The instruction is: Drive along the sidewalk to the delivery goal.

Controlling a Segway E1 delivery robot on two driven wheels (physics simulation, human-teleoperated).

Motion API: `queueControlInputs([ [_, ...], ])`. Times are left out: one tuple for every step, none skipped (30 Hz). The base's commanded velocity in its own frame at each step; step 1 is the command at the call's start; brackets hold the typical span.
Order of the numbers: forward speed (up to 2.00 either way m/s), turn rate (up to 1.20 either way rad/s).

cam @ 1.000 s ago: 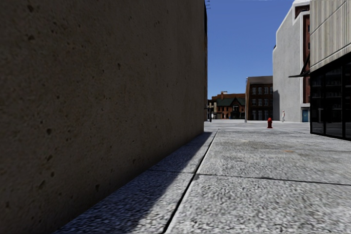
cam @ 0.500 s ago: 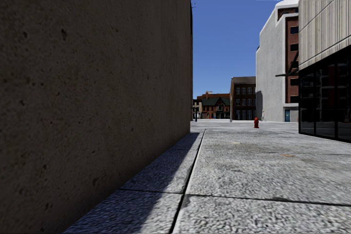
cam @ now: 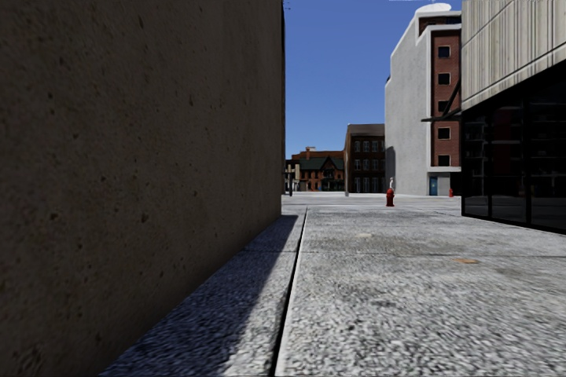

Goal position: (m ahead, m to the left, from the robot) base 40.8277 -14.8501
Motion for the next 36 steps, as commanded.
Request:
queueControlInputs([
  [1.56, -0.31],
  [1.63, -0.31],
  [1.7, -0.31],
  [1.72, -0.31],
  [1.74, -0.31],
  [1.74, -0.31],
  [1.75, -0.31],
  [1.76, -0.31],
  [1.76, -0.31],
  [1.78, -0.31],
  [1.78, -0.31],
  [1.88, -0.31],
  [2.0, -0.31],
  [2.0, -0.31],
  [2.0, -0.31],
  [2.0, -0.31],
  [2.0, -0.31],
  [2.0, -0.31],
  [2.0, -0.31],
  [2.0, -0.31],
  [2.0, -0.31],
  [2.0, -0.31],
  [2.0, -0.31],
  [2.0, -0.31],
  [2.0, -0.31],
  [2.0, -0.31],
  [2.0, -0.31],
  [2.0, 0.0],
  [2.0, 0.0],
  [2.0, 0.0],
  [2.0, 0.0],
  [2.0, 0.0],
  [2.0, 0.0],
  [2.0, 0.0],
  [2.0, 0.0],
  [2.0, 0.0],
])
